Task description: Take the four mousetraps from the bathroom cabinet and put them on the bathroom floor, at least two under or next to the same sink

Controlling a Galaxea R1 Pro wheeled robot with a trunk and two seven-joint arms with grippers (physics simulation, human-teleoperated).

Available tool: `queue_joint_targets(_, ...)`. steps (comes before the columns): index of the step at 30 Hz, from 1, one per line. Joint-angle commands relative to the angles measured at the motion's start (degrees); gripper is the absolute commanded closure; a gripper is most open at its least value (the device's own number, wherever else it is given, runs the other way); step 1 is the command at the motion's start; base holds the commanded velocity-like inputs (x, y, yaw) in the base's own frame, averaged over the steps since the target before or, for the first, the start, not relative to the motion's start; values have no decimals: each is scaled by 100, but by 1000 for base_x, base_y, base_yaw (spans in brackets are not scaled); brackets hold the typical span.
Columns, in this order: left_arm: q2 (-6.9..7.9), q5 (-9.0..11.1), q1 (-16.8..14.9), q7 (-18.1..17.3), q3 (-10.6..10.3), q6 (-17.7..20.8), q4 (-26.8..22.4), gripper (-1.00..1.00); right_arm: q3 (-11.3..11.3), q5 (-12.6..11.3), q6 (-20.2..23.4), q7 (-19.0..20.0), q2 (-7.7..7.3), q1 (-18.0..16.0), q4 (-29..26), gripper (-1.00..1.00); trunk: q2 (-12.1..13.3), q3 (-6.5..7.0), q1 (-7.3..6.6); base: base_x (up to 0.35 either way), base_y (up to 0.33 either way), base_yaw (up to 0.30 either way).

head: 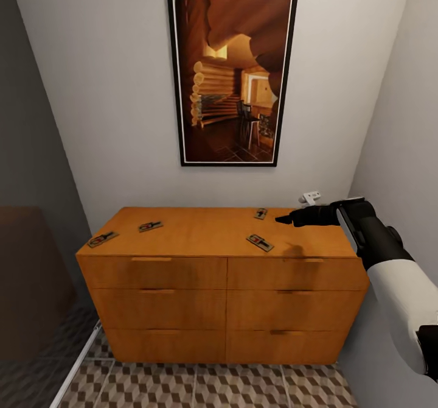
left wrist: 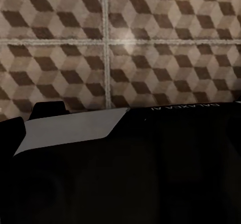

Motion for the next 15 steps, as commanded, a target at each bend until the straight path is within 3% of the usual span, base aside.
queue_joint_targets(1, 3, 60, -4, -4, -47, -11, 3, -100, 6, 47, 10, 41, -2, -5, 23, -100, -4, -6, 0, 2, 83, 0)
queue_joint_targets(15, 3, 57, -4, -4, -49, -11, 3, -100, 6, 153, 5, 38, -12, -5, 201, -100, -4, -6, 0, 0, 26, 0)
